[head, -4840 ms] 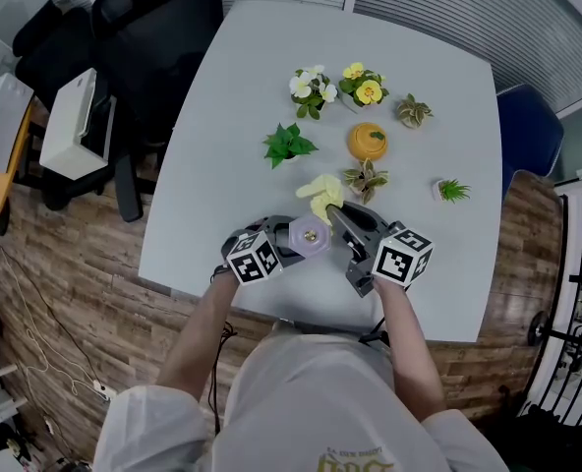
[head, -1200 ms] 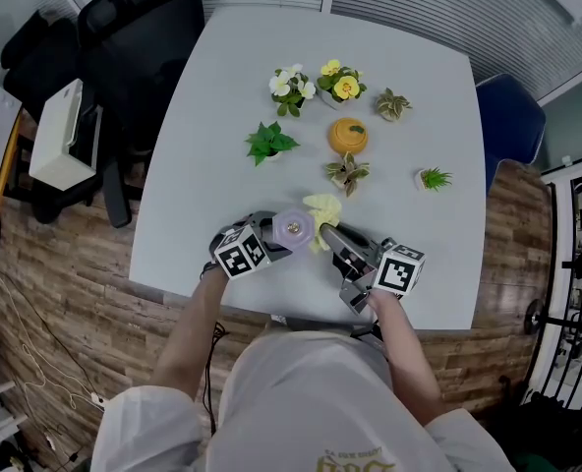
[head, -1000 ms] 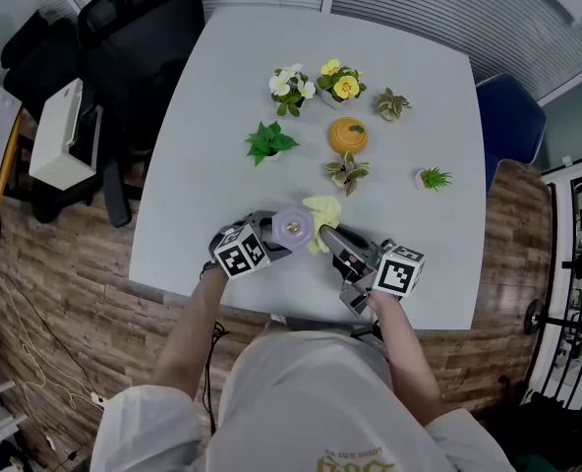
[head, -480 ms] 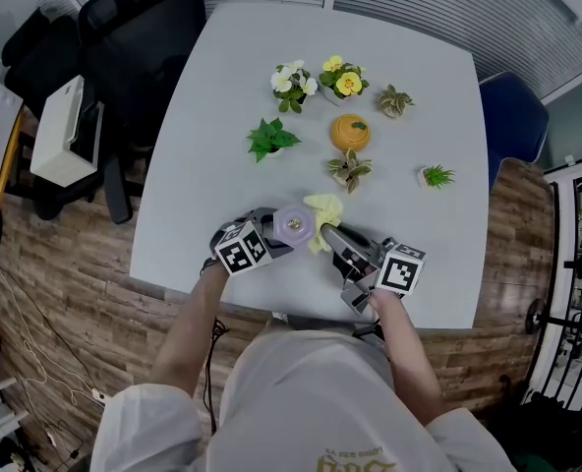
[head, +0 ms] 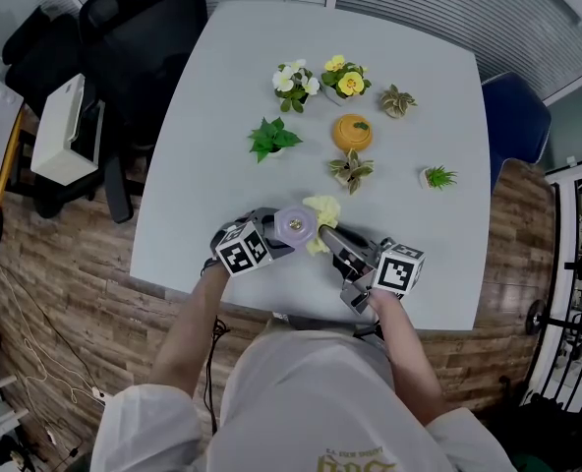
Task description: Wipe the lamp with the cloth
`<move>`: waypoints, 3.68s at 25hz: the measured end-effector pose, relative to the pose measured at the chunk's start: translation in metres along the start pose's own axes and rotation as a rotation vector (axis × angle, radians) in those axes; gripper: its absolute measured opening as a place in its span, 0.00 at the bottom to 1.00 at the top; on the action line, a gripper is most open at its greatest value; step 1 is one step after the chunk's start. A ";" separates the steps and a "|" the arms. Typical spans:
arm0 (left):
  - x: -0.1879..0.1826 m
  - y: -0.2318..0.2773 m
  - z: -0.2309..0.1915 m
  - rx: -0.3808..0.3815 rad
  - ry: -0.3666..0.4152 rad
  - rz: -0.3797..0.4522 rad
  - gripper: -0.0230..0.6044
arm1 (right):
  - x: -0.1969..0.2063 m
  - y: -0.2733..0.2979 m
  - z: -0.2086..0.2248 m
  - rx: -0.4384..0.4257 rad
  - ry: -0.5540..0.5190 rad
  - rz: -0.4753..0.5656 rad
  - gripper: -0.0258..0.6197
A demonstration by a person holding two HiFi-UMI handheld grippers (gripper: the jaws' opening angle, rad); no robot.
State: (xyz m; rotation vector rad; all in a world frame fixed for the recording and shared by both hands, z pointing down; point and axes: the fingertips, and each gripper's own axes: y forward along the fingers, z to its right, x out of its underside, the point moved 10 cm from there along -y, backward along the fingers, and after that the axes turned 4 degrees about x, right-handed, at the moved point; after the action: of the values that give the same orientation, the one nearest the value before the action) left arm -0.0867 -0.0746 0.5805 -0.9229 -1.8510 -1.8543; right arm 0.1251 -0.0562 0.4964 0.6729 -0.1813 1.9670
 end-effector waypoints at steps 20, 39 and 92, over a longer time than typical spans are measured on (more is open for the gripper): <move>0.001 0.001 0.000 -0.004 -0.003 -0.001 0.51 | 0.005 0.004 0.006 0.051 0.003 -0.025 0.12; 0.000 0.001 0.001 -0.006 -0.014 -0.008 0.51 | 0.006 -0.008 -0.006 0.025 0.006 0.013 0.12; 0.001 0.001 0.002 -0.015 -0.028 -0.008 0.51 | 0.033 -0.004 -0.030 0.025 -0.028 -0.051 0.12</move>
State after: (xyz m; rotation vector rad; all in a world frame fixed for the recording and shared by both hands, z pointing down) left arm -0.0865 -0.0727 0.5817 -0.9524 -1.8616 -1.8715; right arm 0.1056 -0.0163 0.4885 0.7153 -0.1548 1.9143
